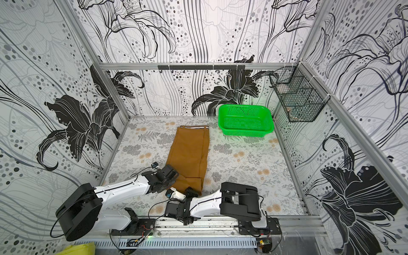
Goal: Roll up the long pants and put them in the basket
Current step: Roll the long pant at the center of the board.
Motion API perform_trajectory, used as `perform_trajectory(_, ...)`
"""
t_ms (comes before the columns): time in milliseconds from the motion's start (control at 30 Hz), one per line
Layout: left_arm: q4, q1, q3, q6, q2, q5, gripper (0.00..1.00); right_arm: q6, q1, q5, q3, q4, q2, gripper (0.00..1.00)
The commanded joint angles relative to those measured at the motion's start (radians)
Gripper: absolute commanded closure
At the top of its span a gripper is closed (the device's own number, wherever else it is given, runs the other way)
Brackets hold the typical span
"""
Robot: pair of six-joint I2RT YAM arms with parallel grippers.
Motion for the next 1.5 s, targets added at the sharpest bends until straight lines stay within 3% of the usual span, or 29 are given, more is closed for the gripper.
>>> perform_trajectory(0,-0.058,0.007,0.003,-0.004,-0.012,0.013,1.00,-0.085,-0.033,-0.140,-0.014,0.032,0.074,0.81)
perform_trajectory(67,-0.063,0.011,0.006,-0.003,-0.012,0.013,1.00,-0.106,-0.052,-0.213,0.001,0.030,0.092,1.00)
perform_trajectory(300,-0.080,0.023,0.017,-0.005,-0.028,0.008,1.00,-0.117,-0.063,-0.349,0.001,0.001,0.062,1.00)
perform_trajectory(467,-0.131,0.060,0.123,0.078,-0.093,-0.013,1.00,-0.078,-0.067,-0.505,-0.008,-0.090,-0.047,1.00)
perform_trajectory(633,-0.112,0.152,0.270,0.214,-0.133,0.005,1.00,-0.050,-0.066,-0.569,-0.024,-0.138,-0.141,1.00)
perform_trajectory(800,-0.004,0.252,0.328,0.289,-0.060,0.090,1.00,-0.051,-0.067,-0.652,-0.011,-0.169,-0.168,1.00)
perform_trajectory(1133,0.236,0.260,0.194,0.246,0.087,0.324,1.00,-0.052,-0.080,-0.719,0.042,-0.251,-0.254,1.00)
perform_trajectory(1467,0.216,0.260,0.068,0.248,0.090,0.295,1.00,-0.058,-0.152,-0.882,0.059,-0.249,-0.318,1.00)
